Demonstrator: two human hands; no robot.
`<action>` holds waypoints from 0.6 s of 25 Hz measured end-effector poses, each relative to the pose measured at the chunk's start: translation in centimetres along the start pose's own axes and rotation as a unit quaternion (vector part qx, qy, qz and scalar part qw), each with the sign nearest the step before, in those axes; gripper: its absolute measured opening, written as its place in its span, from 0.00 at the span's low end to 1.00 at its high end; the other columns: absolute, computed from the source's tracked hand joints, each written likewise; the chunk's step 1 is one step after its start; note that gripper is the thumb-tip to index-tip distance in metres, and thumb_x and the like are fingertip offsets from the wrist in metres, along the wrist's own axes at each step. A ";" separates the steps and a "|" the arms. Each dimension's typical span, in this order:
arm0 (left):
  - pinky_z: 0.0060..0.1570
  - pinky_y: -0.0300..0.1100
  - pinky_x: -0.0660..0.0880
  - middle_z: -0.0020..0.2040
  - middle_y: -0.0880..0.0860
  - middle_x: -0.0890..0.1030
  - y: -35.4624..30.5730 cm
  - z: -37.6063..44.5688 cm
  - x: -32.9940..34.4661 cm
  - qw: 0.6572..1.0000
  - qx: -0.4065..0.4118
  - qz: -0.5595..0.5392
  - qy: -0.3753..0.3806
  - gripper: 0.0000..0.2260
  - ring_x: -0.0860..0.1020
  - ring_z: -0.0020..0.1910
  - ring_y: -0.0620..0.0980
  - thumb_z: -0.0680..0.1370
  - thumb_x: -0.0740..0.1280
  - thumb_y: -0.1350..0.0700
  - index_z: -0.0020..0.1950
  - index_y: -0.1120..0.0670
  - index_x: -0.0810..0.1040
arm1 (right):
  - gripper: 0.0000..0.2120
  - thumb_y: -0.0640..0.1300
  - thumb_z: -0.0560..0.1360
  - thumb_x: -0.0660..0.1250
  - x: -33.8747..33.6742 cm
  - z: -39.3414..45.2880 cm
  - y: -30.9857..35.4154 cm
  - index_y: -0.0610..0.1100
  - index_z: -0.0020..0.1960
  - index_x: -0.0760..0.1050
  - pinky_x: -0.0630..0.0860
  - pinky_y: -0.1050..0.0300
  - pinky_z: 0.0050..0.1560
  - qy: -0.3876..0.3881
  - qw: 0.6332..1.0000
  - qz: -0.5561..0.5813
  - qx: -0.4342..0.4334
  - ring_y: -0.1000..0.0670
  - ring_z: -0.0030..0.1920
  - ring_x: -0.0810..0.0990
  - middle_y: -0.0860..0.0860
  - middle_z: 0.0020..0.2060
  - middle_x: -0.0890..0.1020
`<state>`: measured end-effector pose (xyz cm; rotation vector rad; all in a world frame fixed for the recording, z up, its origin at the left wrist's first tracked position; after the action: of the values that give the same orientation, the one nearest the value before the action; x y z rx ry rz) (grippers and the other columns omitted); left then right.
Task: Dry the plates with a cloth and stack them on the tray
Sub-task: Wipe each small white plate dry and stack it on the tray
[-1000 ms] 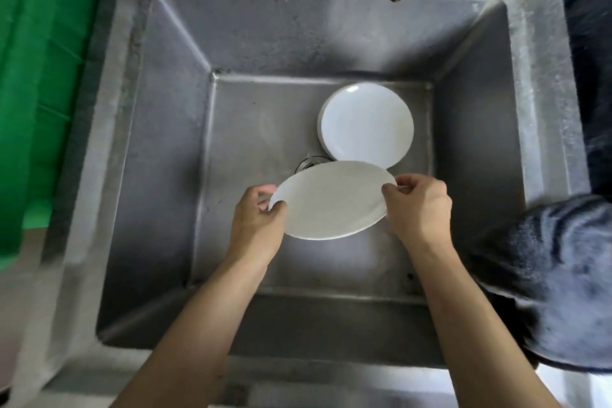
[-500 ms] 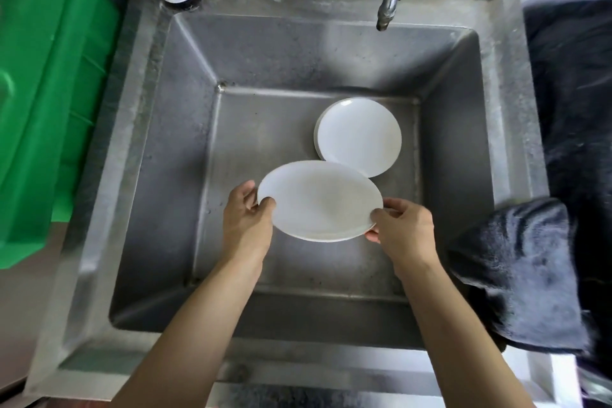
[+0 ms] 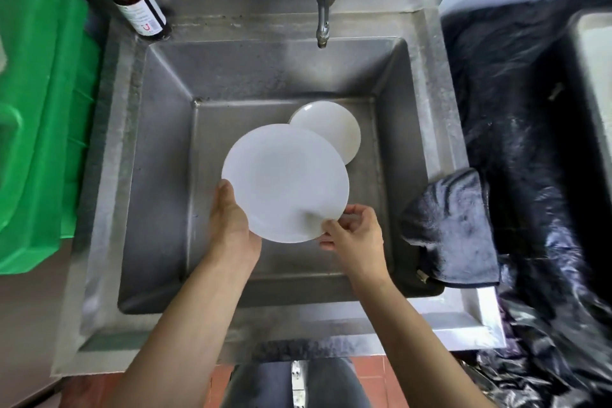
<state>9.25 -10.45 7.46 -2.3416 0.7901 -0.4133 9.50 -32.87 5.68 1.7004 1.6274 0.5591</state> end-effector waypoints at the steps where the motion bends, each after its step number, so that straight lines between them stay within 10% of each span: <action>1: 0.64 0.57 0.77 0.64 0.50 0.81 -0.4 -0.3 0.1 1.000 0.009 0.015 -0.002 0.17 0.80 0.61 0.54 0.85 0.56 0.44 0.71 0.47 0.74 | 0.13 0.41 0.76 0.72 -1.1 0.0 0.9 0.49 0.56 0.72 0.83 0.56 0.41 -0.009 0.999 -0.043 -0.031 0.53 0.40 0.87 0.50 0.49 0.84; 9: 0.47 0.42 0.79 0.42 0.36 0.85 -1.6 -3.7 2.3 0.992 0.056 0.099 0.049 0.07 0.84 0.46 0.39 0.82 0.64 0.43 0.48 0.40 0.80 | 0.28 0.46 0.73 0.72 -13.2 1.1 4.9 0.45 0.72 0.73 0.66 0.41 0.66 -0.240 0.805 -0.480 -0.253 0.38 0.67 0.73 0.43 0.66 0.77; 13: 0.41 0.39 0.78 0.46 0.37 0.86 -0.8 -5.8 3.3 0.988 0.053 0.123 0.079 0.08 0.84 0.48 0.40 0.82 0.63 0.43 0.56 0.40 0.81 | 0.49 0.58 0.71 0.72 -14.3 2.8 -0.3 0.48 0.84 0.52 0.39 0.36 0.79 -0.178 0.726 -0.625 -0.228 0.41 0.82 0.53 0.43 0.81 0.59; 15: 0.44 0.41 0.79 0.53 0.41 0.85 -0.7 -6.8 3.6 0.986 0.062 0.132 0.082 0.13 0.83 0.52 0.44 0.83 0.63 0.44 0.65 0.43 0.79 | 0.48 0.47 0.71 0.72 -14.5 3.2 -1.0 0.47 0.84 0.50 0.44 0.31 0.79 -0.184 0.704 -0.639 -0.249 0.40 0.82 0.53 0.42 0.82 0.58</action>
<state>9.14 -15.39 13.37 -2.0721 1.1062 -0.5278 9.51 -47.70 5.14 0.0268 1.6791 -0.0860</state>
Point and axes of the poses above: each hand's wrist, its own z-axis towards the middle knuckle, its own x-axis out of the palm, y = z × x, the point moved 9 cm from there along z, towards the middle knuckle
